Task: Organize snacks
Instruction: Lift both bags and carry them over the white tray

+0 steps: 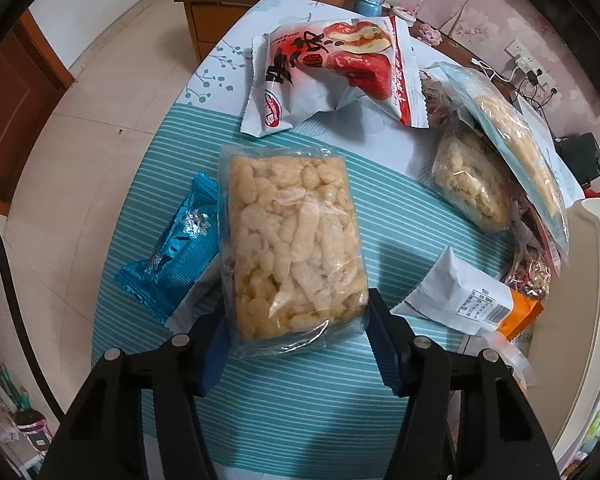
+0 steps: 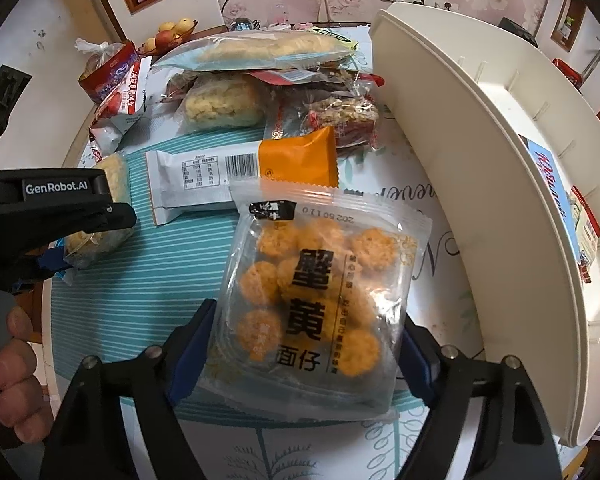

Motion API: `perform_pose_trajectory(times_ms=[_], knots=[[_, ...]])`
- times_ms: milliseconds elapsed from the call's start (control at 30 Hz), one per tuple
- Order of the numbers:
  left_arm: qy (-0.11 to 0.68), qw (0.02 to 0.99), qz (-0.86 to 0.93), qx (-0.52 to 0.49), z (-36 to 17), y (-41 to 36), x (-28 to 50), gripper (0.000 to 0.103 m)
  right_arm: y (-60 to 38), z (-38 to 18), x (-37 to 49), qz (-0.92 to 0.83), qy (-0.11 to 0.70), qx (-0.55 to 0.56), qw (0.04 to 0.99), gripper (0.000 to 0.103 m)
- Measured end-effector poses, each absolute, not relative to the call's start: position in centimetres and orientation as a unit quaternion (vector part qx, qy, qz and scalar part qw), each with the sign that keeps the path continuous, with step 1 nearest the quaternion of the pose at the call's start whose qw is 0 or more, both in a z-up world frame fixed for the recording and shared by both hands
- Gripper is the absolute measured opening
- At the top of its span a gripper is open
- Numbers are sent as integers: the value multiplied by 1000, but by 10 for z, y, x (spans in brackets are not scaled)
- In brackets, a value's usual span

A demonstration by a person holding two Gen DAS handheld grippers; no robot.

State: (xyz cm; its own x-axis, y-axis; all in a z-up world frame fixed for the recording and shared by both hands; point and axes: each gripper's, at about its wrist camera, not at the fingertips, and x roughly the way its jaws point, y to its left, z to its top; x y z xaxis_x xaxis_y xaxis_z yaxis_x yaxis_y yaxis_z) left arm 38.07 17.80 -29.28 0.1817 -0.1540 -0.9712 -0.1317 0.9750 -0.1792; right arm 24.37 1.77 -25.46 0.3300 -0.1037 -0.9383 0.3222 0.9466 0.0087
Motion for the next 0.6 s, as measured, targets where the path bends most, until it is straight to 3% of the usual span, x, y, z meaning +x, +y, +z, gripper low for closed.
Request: perform_pose_trajectory(times_ms=[600], knots=[[600, 787, -41, -135, -249, 181, 351, 59, 25, -232, 231, -105, 550, 102, 822, 81]])
